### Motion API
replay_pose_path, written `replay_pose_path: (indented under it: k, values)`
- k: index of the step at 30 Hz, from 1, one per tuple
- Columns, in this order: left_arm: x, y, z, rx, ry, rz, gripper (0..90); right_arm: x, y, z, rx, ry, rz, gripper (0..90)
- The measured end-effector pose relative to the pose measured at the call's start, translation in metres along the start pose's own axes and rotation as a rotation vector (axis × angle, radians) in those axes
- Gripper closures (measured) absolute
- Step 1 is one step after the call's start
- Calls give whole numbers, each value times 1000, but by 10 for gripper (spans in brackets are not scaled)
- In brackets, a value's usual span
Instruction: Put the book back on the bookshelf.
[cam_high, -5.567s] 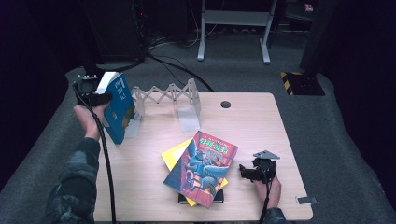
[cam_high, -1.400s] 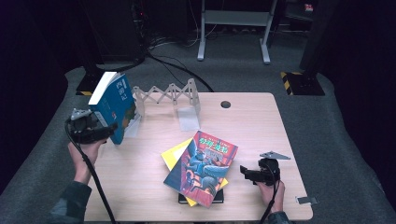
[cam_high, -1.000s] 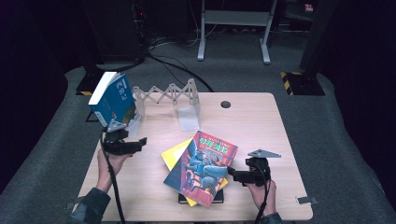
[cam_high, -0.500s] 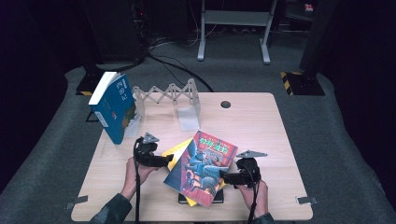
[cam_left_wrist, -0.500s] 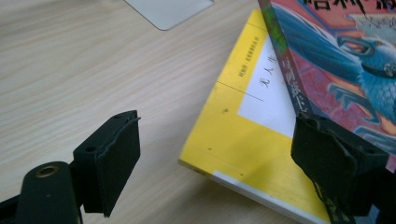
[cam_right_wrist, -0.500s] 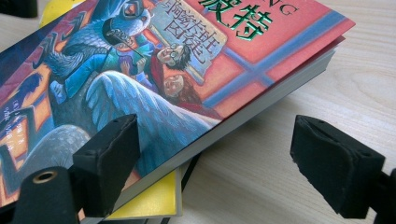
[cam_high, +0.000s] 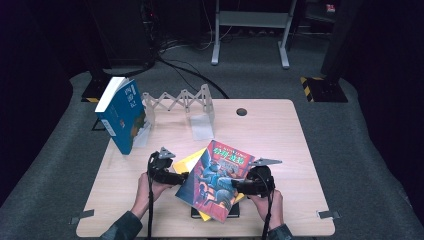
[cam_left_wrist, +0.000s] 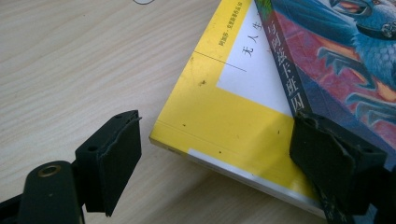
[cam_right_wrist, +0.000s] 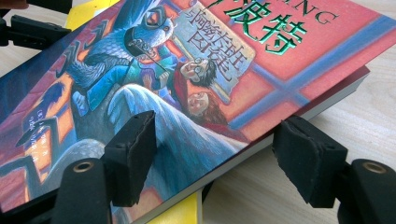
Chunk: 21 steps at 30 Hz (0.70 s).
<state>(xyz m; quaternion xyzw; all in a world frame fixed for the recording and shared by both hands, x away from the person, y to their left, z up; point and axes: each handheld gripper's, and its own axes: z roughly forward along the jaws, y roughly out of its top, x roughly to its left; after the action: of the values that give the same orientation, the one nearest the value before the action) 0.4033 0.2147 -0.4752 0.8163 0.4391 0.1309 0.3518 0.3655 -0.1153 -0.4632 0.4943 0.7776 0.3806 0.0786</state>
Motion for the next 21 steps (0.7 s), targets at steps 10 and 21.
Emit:
replay_pose_path:
  k: [10,21]
  values:
    - [0,-6,-5,14,-37,-21,166,-6,10,7,1,17,-14,328]
    - [14,6,11,20,-123,-23,183,-2,2,2,9,20,-6,265]
